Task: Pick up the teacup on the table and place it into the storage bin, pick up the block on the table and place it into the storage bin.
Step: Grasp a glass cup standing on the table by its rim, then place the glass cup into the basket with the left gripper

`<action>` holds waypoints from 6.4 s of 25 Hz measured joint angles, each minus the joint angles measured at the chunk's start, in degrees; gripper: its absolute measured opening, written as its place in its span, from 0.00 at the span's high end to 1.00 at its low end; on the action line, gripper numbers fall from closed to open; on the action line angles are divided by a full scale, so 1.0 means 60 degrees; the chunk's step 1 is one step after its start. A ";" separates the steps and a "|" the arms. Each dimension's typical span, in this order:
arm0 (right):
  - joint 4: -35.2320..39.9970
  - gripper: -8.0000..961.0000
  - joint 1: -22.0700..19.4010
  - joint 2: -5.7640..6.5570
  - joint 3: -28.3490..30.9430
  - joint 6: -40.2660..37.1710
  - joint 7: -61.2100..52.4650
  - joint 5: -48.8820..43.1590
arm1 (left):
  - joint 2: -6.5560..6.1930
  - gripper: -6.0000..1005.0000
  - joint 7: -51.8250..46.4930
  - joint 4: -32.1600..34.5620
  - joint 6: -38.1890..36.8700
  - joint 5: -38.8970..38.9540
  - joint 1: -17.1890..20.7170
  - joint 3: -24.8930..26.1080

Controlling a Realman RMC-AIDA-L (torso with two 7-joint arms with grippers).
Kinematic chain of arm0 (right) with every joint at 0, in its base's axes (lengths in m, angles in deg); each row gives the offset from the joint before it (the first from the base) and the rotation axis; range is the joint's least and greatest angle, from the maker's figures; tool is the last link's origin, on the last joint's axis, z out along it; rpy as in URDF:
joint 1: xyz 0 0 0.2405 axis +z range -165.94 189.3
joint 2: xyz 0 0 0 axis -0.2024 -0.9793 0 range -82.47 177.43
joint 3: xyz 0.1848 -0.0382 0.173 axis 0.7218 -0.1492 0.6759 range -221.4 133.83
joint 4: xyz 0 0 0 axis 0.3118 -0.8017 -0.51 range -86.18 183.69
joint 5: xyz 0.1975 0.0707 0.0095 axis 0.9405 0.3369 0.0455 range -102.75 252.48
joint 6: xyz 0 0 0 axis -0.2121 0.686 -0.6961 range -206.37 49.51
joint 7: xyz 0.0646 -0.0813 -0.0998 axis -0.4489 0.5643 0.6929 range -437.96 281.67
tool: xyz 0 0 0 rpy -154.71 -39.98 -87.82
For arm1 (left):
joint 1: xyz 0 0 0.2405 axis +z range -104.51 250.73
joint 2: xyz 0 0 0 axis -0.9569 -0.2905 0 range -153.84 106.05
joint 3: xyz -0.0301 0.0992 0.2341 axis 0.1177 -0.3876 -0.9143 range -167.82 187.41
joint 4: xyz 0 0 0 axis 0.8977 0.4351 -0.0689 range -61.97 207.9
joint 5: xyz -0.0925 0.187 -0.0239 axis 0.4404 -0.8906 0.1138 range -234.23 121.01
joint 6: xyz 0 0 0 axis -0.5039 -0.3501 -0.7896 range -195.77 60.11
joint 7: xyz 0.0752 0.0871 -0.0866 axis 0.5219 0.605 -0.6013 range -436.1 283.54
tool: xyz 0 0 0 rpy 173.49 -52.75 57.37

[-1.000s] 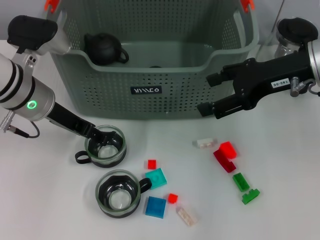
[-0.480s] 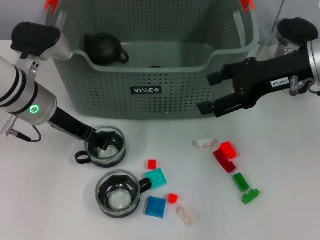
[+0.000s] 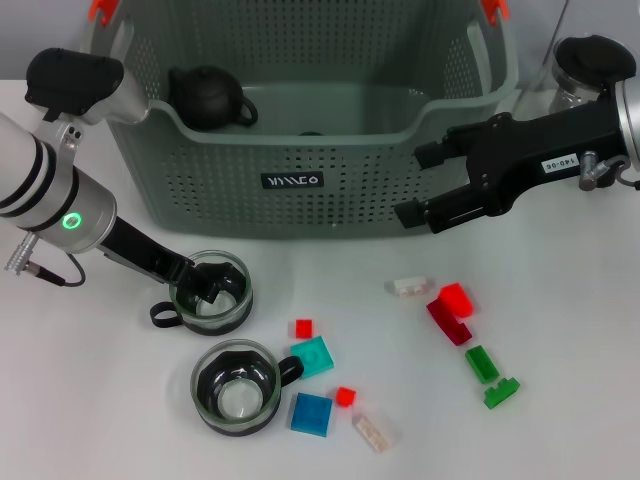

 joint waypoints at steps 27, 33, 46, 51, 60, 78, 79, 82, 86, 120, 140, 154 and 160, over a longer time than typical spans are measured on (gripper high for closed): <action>-0.0006 0.01 0.0000 -0.0015 0.0014 -0.0005 0.0031 0.0000 | 0.0037 0.75 0.0005 -0.0020 0.0035 0.0015 0.0016 -0.0001; -0.0006 0.01 0.0000 -0.0015 0.0028 -0.0005 0.0030 0.0000 | 0.0064 0.88 0.0003 -0.0020 0.0007 0.0014 0.0022 -0.0001; -0.0006 0.01 -0.0025 -0.0012 0.0026 -0.0004 0.0030 0.0020 | 0.0019 0.93 0.0096 0.0184 -0.0056 0.0095 0.0067 0.0043; -0.0006 0.01 -0.0029 -0.0017 0.0032 -0.0004 0.0030 0.0020 | 0.0002 0.94 0.0135 0.0213 -0.0144 0.0102 0.0040 0.0049; -0.0007 0.01 -0.0019 0.0000 0.0064 -0.0009 0.0030 0.0038 | -0.0372 0.94 0.0502 0.1015 -0.1932 0.1098 -0.0022 0.0800; -0.0316 0.02 -0.0309 0.0219 0.0068 -0.0915 0.0014 0.0010 | -0.0919 0.94 0.1376 0.1822 -0.4273 0.4419 -0.0637 0.2260; -0.0382 0.02 -0.0345 0.0254 0.0072 -0.0928 0.0015 0.0010 | -0.0954 0.94 0.1396 0.1823 -0.4159 0.4474 -0.0687 0.2376; -0.0483 0.02 -0.0456 0.0317 0.0075 -0.0978 0.0025 0.0008 | -0.1066 0.94 0.1396 0.1786 -0.3687 0.4532 -0.0882 0.2596; -0.0508 0.02 -0.0573 0.0350 0.0118 -0.0965 0.0156 0.0009 | -0.1247 0.94 0.1338 0.1637 -0.2691 0.4585 -0.1275 0.2594; -0.0873 0.02 -0.0464 0.0288 0.0093 -0.0996 0.0193 -0.0069 | -0.0779 0.95 0.0657 -0.2730 0.5230 0.0407 -0.3902 -0.0233; -0.0989 0.02 -0.0388 0.0249 0.0091 -0.0916 0.0176 -0.0074 | -0.0113 0.95 0.0651 -0.3388 0.6628 -0.0240 -0.3843 -0.1107; -0.0995 0.02 -0.0424 0.0249 0.0091 -0.0888 0.0179 -0.0073 | 0.0058 0.95 0.0737 -0.3390 0.6787 -0.0351 -0.3770 -0.1130; -0.1002 0.02 -0.0453 0.0249 0.0092 -0.0865 0.0201 -0.0073 | 0.0064 0.95 0.0775 -0.3357 0.6789 -0.0353 -0.3696 -0.1130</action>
